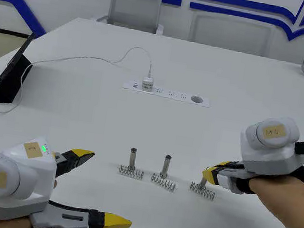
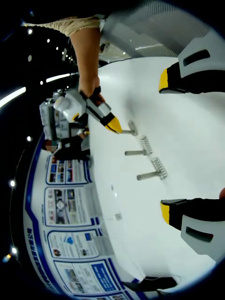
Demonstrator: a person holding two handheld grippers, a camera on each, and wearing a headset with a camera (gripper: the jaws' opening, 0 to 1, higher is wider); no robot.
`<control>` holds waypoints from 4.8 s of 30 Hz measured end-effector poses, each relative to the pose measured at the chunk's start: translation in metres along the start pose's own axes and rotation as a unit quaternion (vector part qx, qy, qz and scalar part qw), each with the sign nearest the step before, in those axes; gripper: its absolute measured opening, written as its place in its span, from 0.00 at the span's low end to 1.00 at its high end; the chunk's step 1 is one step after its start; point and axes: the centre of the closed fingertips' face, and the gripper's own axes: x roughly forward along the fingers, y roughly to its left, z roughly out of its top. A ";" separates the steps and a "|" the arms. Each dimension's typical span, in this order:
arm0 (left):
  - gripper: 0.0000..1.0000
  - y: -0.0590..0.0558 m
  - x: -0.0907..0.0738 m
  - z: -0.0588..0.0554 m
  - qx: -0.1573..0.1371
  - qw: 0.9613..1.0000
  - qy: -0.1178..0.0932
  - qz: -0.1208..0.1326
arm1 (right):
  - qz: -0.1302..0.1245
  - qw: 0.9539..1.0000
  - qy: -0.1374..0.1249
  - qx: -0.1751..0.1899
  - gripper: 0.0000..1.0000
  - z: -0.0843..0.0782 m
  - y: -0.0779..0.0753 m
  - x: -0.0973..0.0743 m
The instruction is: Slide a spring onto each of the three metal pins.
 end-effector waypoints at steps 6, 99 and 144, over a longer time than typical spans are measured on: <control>0.94 0.000 0.000 0.000 -0.001 1.000 -0.001 0.001 | 0.005 1.000 -0.008 0.001 0.12 0.001 0.001 -0.004; 0.58 -0.032 0.040 -0.009 0.012 0.997 0.016 -0.071 | 0.158 0.957 0.118 -0.212 0.12 -0.039 0.060 -0.014; 0.13 -0.075 0.070 -0.001 0.138 0.979 0.022 -0.149 | 0.212 0.906 0.125 -0.345 0.12 -0.030 0.110 -0.023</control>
